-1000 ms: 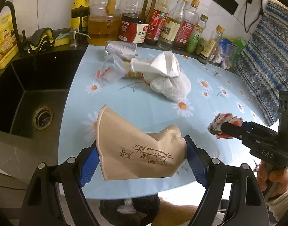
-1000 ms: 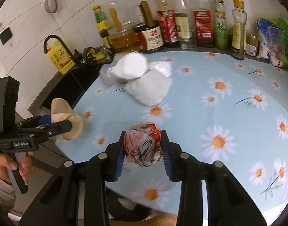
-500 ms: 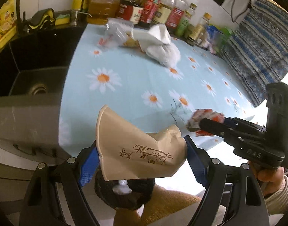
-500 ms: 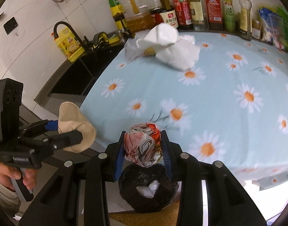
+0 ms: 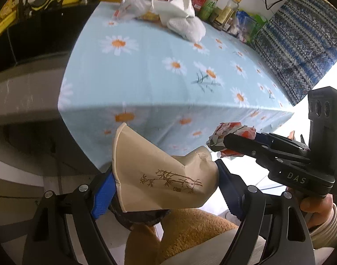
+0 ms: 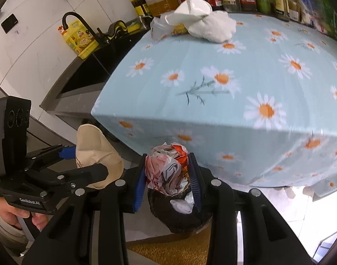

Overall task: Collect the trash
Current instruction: 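Carry the tan sleeve and red-white wrapper down over the black bin, then open both grippers to drop the sleeve and wrapper into the bin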

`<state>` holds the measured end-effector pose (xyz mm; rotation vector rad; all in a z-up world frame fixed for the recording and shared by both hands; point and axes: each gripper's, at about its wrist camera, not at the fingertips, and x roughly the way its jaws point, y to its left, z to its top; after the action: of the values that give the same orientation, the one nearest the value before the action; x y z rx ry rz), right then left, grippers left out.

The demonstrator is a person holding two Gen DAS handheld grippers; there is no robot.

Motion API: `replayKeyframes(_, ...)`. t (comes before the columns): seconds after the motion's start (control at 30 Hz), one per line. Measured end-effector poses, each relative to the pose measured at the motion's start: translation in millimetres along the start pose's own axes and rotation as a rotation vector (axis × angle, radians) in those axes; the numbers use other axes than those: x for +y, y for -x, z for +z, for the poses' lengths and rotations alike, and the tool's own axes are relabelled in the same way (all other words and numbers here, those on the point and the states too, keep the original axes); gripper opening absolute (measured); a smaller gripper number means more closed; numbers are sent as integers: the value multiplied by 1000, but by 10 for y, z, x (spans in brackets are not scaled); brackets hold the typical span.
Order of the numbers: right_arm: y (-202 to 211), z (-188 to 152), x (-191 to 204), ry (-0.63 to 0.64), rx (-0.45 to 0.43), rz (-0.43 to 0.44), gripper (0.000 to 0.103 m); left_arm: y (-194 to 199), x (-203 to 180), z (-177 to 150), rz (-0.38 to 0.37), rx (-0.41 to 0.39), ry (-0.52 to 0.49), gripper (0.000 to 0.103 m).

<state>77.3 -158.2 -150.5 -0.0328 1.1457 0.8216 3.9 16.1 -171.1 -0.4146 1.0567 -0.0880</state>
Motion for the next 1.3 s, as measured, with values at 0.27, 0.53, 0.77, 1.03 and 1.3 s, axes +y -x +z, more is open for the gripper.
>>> replayKeyframes(0.27, -119, -173, -84, -56, 42, 0, 37, -235, 57, -182, -21, 69, 21, 81)
replayKeyframes(0.53, -355, -313, -250, -123, 112, 17, 37, -544, 158, -340, -23, 152, 54, 81)
replayKeyframes(0.77, -576, -398, -396, -206, 172, 57, 37, -795, 304, -440, -5, 214, 95, 81)
replayKeyframes(1.03, -767, -418, -467, -229, 217, 55, 38, -969, 414, -455, 11, 256, 107, 81)
replayKeyframes(1.3, -859, -426, -504, -263, 242, 43, 40, -1073, 446, -415, 40, 271, 111, 81)
